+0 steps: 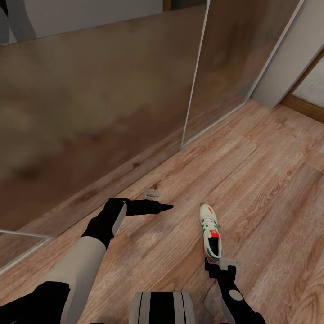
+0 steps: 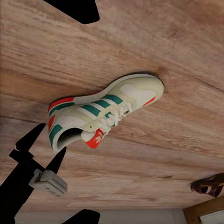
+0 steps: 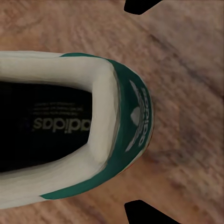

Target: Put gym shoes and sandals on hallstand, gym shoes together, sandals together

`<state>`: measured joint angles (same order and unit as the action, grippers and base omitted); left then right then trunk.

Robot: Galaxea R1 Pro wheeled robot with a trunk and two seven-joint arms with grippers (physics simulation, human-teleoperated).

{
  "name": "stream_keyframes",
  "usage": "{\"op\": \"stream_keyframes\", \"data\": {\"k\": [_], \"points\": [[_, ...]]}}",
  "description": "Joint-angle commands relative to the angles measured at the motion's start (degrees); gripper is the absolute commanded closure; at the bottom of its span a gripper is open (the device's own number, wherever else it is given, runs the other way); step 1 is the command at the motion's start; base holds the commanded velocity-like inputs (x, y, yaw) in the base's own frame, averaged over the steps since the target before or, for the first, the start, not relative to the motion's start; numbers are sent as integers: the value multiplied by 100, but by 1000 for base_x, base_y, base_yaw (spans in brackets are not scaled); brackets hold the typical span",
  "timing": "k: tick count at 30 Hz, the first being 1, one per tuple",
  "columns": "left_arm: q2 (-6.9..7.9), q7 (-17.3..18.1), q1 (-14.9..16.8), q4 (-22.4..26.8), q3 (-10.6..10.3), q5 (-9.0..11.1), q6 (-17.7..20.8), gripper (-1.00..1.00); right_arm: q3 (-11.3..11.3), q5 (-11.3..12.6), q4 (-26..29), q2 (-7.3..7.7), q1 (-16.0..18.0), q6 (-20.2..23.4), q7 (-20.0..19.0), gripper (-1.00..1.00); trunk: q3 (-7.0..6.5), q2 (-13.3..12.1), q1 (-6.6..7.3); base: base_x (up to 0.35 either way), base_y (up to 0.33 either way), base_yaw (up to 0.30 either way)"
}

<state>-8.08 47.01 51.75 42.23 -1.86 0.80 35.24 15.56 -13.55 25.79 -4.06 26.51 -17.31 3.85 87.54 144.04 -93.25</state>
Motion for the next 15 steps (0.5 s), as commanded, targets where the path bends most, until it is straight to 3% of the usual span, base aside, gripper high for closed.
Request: {"op": "stream_keyframes", "data": {"k": [1, 7, 15], "points": [[0, 9, 2, 4, 1, 8, 43, -100, 35, -60, -3, -5, 3, -18, 11, -100, 3, 1, 1, 0, 0, 0], [0, 9, 2, 4, 1, 8, 44, -100, 35, -60, -1, -1, 3, -18, 11, -100, 3, 1, 1, 23, 0, 0], [0, 9, 2, 4, 1, 8, 44, -100, 35, -60, 4, -3, 3, -18, 11, -100, 3, 1, 1, 122, 0, 0]]}}
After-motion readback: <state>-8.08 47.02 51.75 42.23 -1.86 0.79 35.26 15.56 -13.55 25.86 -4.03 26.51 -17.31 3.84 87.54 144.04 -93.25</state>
